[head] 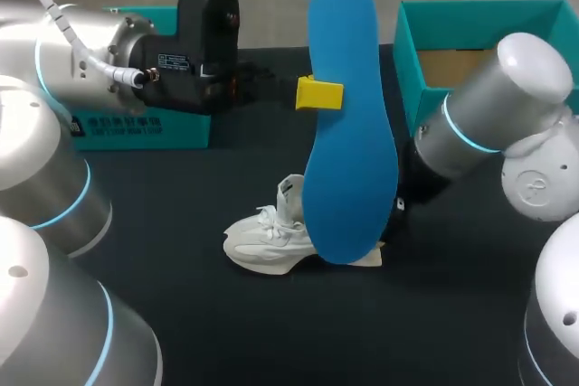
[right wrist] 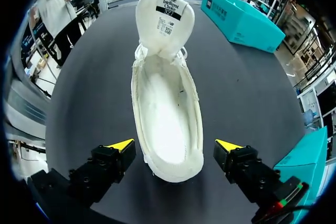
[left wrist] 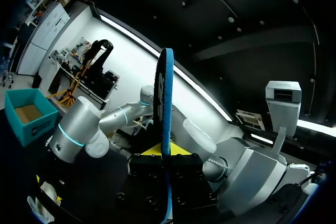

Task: Take the shoe out of the shoebox, open the shoe tongue, remove and reinsert the insole, then place the shoe into the shoebox

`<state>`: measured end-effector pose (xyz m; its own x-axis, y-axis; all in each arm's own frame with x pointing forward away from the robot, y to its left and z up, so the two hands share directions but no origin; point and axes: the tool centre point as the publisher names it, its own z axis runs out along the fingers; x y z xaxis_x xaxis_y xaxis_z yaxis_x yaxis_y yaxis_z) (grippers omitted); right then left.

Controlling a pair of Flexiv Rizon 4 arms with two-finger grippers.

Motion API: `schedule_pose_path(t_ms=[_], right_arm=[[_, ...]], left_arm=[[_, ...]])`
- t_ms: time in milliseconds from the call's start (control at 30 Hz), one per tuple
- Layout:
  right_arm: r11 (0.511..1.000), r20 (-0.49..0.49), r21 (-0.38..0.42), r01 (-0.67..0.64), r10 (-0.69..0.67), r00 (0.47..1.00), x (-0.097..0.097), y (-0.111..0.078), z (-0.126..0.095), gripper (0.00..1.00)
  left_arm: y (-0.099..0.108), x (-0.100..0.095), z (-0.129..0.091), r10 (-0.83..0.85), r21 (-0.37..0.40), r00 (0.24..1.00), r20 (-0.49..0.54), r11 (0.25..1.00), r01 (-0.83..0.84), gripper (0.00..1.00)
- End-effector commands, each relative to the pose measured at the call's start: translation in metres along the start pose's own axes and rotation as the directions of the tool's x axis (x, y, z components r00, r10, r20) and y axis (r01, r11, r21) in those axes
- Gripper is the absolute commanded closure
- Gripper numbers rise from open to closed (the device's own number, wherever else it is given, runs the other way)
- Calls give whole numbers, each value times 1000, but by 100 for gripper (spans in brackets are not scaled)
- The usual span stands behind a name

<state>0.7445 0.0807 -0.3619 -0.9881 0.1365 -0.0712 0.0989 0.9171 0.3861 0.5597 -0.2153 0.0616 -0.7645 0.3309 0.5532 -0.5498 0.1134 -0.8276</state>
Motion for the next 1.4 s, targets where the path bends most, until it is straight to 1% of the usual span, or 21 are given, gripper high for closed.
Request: schedule_pose_path(t_ms=[33,100,300,433,533,733,1133,1167,1200,1233,1400], right_arm=[[971,-1,239,5,-5,1000,1,8,-10,0],[961,4,275,-3,2,1000,0,10,-10,0],[937,7,348,-17,16,1000,-2,12,-12,0],[925,-1,380,-16,17,1000,-1,10,-13,0],[924,-2,383,-11,12,1000,1,8,-16,0],[915,-32,401,42,-32,999,3,7,-20,0],[910,-46,410,65,-50,998,4,8,-18,0],[910,-48,410,63,-48,998,5,9,-18,0],[912,-22,409,34,-27,999,5,8,-18,0],[919,-23,393,39,-32,999,5,8,-19,0],[919,-23,393,39,-32,999,5,8,-19,0]], left_arm=[[0,-1,1,1,0,1000,-3,1000,-1,100],[0,-1,1,1,0,1000,-3,1000,-1,100],[0,-1,1,1,0,1000,-3,1000,-1,100],[0,-1,1,1,0,1000,-3,1000,-1,100],[0,-1,1,1,0,1000,-3,1000,-1,100],[0,-1,1,1,0,1000,-3,1000,-1,100],[0,-1,1,1,0,1000,-3,1000,-1,100],[0,-1,1,1,0,1000,-3,1000,-1,100],[0,-1,1,1,0,1000,-3,1000,-1,100],[0,-1,1,1,0,1000,-3,1000,-1,100],[0,-1,1,1,0,1000,-3,1000,-1,100]])
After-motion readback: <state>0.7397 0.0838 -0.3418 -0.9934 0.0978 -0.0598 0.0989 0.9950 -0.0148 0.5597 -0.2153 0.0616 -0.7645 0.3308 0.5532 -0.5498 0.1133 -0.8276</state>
